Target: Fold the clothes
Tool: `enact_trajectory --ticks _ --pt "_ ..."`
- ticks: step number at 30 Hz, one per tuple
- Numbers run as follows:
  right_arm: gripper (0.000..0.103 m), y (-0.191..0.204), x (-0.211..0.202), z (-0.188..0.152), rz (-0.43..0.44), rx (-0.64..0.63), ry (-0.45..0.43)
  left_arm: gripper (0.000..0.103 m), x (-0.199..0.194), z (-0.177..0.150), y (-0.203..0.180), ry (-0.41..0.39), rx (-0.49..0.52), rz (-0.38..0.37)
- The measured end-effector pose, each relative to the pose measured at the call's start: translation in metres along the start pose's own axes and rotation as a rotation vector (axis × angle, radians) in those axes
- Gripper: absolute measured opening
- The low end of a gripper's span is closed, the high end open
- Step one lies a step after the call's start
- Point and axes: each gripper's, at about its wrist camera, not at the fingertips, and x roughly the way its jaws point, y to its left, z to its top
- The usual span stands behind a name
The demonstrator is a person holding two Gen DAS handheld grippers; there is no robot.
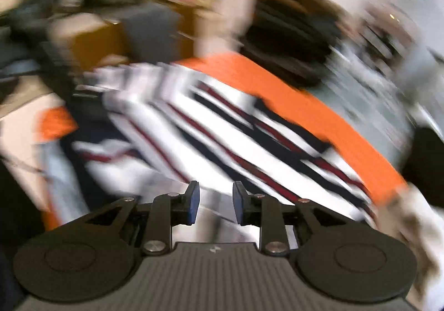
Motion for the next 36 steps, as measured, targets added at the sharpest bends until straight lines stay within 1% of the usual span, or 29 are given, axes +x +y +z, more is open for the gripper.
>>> enact_trajectory --ticks 6,10,12,13,16,17,18,20,23,26,29,32,36 --pt "0.030 -0.105 0.026 -0.002 -0.201 0.307 0.127 0.012 -0.004 -0.009 -0.011 -0.037 0.096 0.012" --pt "0.031 -0.145 0.066 -0.004 -0.222 0.456 0.234 0.012 -0.007 -0.016 -0.025 -0.080 0.201 0.041" --pt "0.034 -0.152 0.088 -0.003 -0.249 0.478 0.308 0.012 -0.009 -0.020 -0.033 -0.105 0.267 0.054" --pt "0.034 -0.153 0.096 -0.003 -0.264 0.475 0.331 0.012 -0.010 -0.021 -0.037 -0.118 0.297 0.059" --pt "0.032 -0.149 0.103 -0.002 -0.293 0.438 0.337 0.012 -0.013 -0.024 -0.047 -0.146 0.357 0.082" --pt "0.017 -0.149 0.102 -0.003 -0.305 0.429 0.338 0.012 -0.014 -0.025 -0.050 -0.154 0.370 0.093" --pt "0.005 -0.149 0.101 -0.005 -0.323 0.413 0.336 0.012 -0.016 -0.024 -0.052 -0.163 0.381 0.099" --pt "0.004 -0.152 0.091 -0.006 -0.341 0.411 0.318 0.012 -0.018 -0.022 -0.057 -0.183 0.399 0.104" --pt "0.004 -0.163 0.068 0.000 -0.395 0.422 0.244 0.012 -0.020 -0.013 -0.063 -0.216 0.440 0.115" --pt "0.003 -0.172 0.049 0.005 -0.430 0.462 0.177 0.012 -0.019 0.005 -0.066 -0.259 0.486 0.141" --pt "0.003 -0.181 0.041 0.010 -0.451 0.514 0.127 0.012 -0.014 0.033 -0.062 -0.293 0.503 0.159" --pt "0.003 -0.187 0.043 0.014 -0.474 0.549 0.098 0.012 -0.003 0.064 -0.054 -0.295 0.500 0.163" --pt "0.003 -0.190 0.055 0.018 -0.519 0.557 0.093 0.012 0.019 0.098 -0.050 -0.261 0.515 0.161"
